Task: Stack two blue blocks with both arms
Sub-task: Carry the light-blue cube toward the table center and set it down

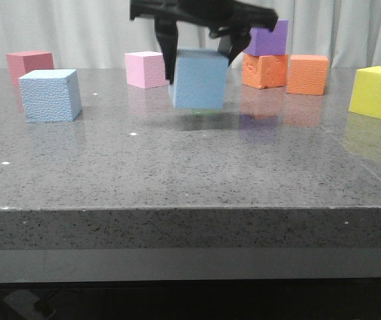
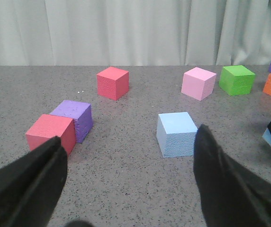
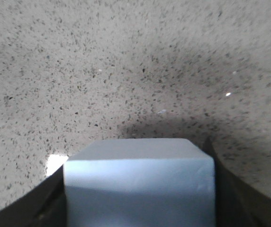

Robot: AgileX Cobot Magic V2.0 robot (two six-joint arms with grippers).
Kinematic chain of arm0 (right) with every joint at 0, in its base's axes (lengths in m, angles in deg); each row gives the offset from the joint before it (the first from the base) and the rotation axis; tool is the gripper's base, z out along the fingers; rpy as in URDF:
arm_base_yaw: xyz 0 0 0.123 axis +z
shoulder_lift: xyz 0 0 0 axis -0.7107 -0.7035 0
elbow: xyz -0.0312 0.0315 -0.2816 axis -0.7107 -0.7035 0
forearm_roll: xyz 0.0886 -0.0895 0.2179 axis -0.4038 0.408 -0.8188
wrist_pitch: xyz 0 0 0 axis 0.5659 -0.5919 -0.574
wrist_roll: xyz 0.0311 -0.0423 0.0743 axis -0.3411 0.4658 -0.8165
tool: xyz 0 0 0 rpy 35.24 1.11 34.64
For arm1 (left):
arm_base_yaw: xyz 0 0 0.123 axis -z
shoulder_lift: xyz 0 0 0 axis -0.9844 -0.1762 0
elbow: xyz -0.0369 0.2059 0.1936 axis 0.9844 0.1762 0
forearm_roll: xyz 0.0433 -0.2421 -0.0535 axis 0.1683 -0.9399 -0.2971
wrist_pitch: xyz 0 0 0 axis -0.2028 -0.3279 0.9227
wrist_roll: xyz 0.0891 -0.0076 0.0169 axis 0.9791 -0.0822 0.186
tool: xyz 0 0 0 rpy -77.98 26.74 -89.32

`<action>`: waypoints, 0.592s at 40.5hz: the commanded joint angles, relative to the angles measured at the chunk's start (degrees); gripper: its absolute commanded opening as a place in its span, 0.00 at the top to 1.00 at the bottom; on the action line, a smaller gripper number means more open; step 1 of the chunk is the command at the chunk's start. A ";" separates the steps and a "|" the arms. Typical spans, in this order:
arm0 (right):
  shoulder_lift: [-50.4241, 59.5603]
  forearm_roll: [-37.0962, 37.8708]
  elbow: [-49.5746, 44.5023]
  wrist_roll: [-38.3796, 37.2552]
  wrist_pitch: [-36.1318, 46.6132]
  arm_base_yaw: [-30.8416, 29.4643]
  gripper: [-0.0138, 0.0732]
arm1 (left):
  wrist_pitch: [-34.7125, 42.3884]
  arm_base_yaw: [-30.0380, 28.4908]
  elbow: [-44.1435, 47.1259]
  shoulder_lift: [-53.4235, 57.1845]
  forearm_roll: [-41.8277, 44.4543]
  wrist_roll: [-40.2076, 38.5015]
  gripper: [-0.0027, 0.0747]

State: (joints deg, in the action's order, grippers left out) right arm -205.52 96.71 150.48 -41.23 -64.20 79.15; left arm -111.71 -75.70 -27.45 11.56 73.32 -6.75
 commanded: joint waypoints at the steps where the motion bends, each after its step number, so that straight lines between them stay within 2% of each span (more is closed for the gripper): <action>1: 1.35 2.40 3.28 -2.90 0.65 -0.07 0.44 | 4.72 -0.19 -1.53 -0.72 -0.12 -0.39 0.26; 5: 1.04 2.46 3.41 -3.12 1.90 -0.07 0.40 | 4.72 -0.19 -1.53 -0.72 -0.12 -0.39 0.26; 11: 1.04 2.46 3.41 -3.12 2.87 -0.07 0.15 | 4.72 -0.19 -1.53 -0.72 -0.12 -0.39 0.26; 20: 2.41 2.55 3.48 -2.37 3.10 -0.07 0.17 | 4.72 -0.19 -1.53 -0.72 -0.12 -0.39 0.26; 24: 4.84 2.48 3.48 3.44 2.19 -0.07 0.17 | 4.72 -0.19 -1.53 -0.72 -0.12 -0.39 0.26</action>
State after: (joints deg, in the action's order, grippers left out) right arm -207.08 97.62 152.01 -42.85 -63.59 79.15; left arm -111.71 -75.70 -27.45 11.56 73.32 -6.75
